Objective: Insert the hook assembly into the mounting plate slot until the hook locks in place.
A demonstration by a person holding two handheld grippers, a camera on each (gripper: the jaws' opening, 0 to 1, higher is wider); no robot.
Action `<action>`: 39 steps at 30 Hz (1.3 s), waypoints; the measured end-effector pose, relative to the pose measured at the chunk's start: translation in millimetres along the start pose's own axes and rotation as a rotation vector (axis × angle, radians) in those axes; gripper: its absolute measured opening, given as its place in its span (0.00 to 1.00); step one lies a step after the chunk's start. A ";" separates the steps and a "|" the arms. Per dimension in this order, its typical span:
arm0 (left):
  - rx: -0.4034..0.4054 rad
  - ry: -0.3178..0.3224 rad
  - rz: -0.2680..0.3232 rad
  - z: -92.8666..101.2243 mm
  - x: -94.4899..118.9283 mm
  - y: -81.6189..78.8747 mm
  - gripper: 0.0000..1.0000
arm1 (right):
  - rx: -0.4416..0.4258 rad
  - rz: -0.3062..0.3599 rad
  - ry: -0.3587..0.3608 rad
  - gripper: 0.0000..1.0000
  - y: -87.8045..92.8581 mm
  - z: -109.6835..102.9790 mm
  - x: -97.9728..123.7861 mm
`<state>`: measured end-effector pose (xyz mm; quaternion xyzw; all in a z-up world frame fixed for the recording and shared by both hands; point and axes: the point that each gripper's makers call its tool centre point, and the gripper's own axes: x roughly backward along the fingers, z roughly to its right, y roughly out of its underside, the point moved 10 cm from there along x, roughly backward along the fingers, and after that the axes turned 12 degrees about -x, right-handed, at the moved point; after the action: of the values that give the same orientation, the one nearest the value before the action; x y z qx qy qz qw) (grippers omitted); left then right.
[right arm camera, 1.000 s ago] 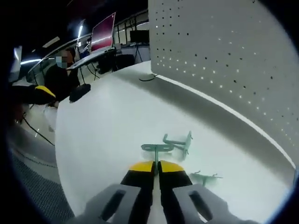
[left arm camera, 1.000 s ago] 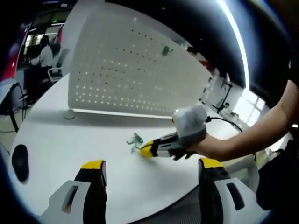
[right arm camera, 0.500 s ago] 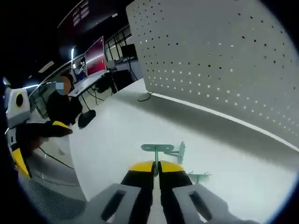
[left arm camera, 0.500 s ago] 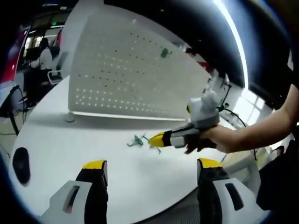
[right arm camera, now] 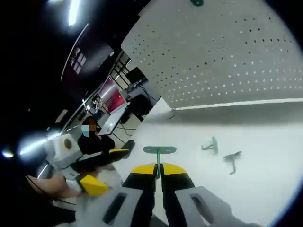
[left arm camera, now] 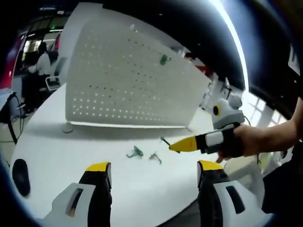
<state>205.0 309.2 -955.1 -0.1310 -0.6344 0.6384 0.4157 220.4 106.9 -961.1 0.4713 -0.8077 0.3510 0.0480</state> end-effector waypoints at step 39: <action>-0.284 0.285 0.106 14.0 -7.4 -43.6 0.04 | -0.307 -0.087 -0.376 0.00 13.0 -21.3 12.4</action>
<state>215.8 287.6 -915.4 -0.3107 -0.6449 0.5386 0.4444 197.9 114.9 -946.8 0.5500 -0.8252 0.1276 -0.0170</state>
